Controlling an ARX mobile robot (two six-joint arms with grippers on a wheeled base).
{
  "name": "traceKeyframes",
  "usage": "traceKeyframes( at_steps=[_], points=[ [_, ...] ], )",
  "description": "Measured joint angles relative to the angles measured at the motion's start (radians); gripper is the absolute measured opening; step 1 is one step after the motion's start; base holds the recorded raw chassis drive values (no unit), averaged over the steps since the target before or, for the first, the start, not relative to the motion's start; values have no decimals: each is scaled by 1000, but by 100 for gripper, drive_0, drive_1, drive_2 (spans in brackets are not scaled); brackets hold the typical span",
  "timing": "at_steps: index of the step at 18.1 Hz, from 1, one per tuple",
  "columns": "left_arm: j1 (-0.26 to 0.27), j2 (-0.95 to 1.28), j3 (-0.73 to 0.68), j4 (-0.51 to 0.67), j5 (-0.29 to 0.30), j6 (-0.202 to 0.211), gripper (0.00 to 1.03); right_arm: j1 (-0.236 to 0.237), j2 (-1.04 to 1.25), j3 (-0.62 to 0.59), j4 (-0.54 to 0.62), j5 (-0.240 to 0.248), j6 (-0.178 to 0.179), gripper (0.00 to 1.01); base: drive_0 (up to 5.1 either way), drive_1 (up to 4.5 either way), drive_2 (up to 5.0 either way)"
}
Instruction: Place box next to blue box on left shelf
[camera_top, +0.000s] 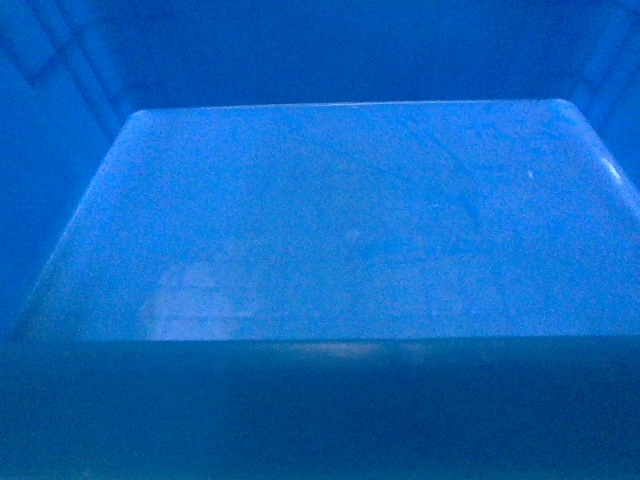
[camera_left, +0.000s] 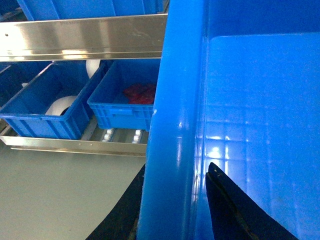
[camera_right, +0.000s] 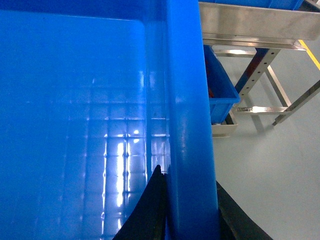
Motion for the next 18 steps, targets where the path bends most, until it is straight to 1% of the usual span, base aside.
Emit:
traceKeyframes(
  at_steps=[18],
  points=[
    [0,0,0,7,0,0,30,0,-2,0,3,1,0,12,0,0,0]
  ],
)
